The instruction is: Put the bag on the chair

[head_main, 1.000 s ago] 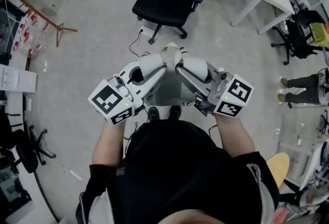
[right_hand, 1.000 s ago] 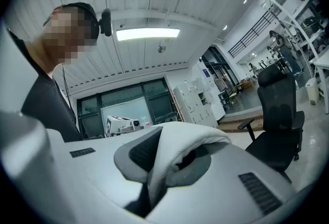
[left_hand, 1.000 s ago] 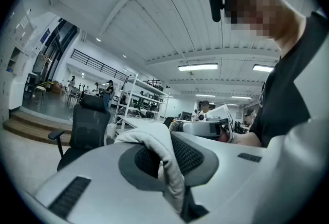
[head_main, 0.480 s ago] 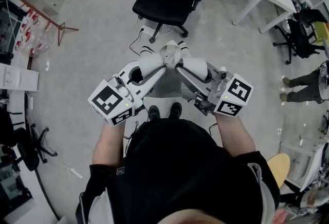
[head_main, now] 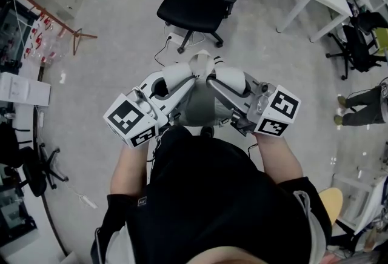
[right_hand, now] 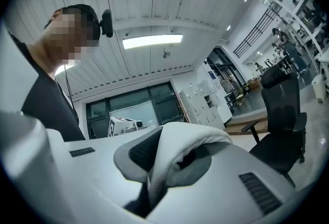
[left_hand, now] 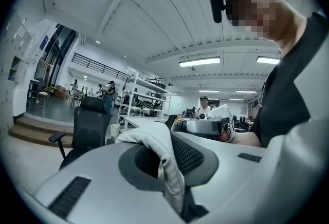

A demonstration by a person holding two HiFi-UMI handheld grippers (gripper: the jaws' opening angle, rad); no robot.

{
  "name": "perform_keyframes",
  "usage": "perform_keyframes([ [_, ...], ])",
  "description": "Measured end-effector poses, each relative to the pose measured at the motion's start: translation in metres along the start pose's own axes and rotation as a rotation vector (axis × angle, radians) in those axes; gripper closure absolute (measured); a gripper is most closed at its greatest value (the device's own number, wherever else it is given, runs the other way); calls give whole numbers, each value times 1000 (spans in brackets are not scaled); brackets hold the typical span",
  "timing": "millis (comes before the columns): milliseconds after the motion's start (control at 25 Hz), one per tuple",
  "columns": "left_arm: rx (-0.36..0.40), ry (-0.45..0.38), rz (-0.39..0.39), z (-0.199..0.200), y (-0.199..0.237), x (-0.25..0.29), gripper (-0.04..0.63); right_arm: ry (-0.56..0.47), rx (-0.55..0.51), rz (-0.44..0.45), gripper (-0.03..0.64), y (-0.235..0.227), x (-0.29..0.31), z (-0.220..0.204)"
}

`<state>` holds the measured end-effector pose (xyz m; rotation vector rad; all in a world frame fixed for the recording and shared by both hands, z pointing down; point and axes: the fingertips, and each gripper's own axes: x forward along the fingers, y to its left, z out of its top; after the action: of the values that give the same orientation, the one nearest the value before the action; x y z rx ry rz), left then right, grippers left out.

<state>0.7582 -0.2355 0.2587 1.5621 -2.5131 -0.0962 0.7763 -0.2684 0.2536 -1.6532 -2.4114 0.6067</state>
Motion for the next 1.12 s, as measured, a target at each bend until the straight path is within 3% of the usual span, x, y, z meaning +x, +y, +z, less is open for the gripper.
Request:
perform_keyframes([
  [280,-17,-7,13,-1,-5,7,545,11,-20,8,575,-3,-6,6],
  [600,-10,-21,-9,-1,28,13,545,25,-5,-16,575,-28,13,8],
  [1120,-21,-39,-13,16,185,-27,545,43,4,-22,575,-102,156,25],
])
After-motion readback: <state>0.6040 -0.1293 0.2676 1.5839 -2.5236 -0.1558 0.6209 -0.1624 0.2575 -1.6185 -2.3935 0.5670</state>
